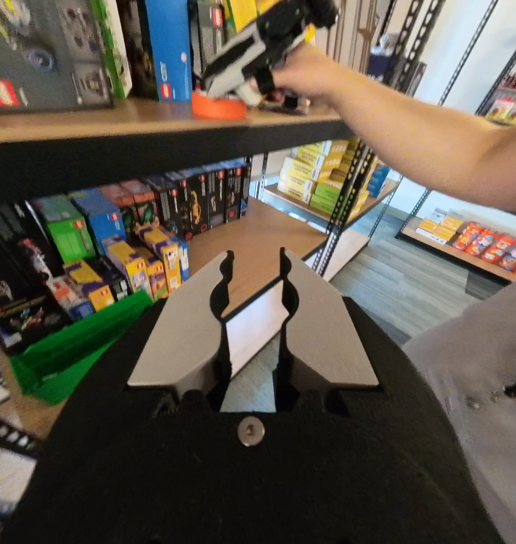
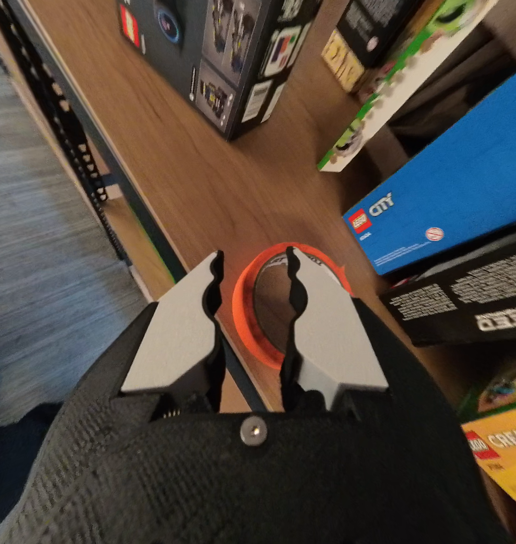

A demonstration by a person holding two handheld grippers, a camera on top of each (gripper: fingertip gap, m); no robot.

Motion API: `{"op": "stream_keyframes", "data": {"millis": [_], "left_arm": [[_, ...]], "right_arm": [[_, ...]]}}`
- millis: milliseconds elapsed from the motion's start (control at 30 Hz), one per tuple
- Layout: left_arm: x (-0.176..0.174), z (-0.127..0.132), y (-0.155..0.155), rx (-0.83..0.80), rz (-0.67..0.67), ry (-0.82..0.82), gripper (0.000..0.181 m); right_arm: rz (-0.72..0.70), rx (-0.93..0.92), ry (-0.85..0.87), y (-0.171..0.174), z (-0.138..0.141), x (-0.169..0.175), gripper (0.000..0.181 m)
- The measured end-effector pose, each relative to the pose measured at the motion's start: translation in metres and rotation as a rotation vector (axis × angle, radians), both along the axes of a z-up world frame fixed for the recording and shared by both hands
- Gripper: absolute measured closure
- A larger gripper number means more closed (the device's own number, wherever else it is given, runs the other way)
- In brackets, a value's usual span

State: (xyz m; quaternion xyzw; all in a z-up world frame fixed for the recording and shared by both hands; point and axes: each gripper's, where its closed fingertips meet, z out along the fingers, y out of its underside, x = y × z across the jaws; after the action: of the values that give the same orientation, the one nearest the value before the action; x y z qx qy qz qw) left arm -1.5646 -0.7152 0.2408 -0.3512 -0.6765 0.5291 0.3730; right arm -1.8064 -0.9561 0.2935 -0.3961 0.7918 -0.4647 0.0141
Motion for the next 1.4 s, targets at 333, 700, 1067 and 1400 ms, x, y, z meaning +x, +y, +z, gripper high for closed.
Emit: {"op": "stream_keyframes", "data": {"millis": [333, 700, 1067, 1400], "left_arm": [[-0.089, 0.010, -0.067, 0.145, 0.098, 0.145, 0.151], [-0.139, 0.136, -0.105, 0.157, -0.027, 0.494, 0.118], [-0.143, 0.153, -0.061, 0.038, -0.319, 0.349, 0.155], [-0.150, 0.159, 0.012, -0.054, -0.796, 0.226, 0.155]], "right_arm": [[0.213, -0.076, 0.219, 0.010, -0.014, 0.004, 0.170], [0.659, -0.812, 0.422, 0.129, 0.031, 0.101, 0.173], [0.962, -0.433, -0.324, 0.213, 0.077, 0.092, 0.149], [1.479, 0.581, -0.982, 0.261, 0.095, 0.055, 0.123]]}}
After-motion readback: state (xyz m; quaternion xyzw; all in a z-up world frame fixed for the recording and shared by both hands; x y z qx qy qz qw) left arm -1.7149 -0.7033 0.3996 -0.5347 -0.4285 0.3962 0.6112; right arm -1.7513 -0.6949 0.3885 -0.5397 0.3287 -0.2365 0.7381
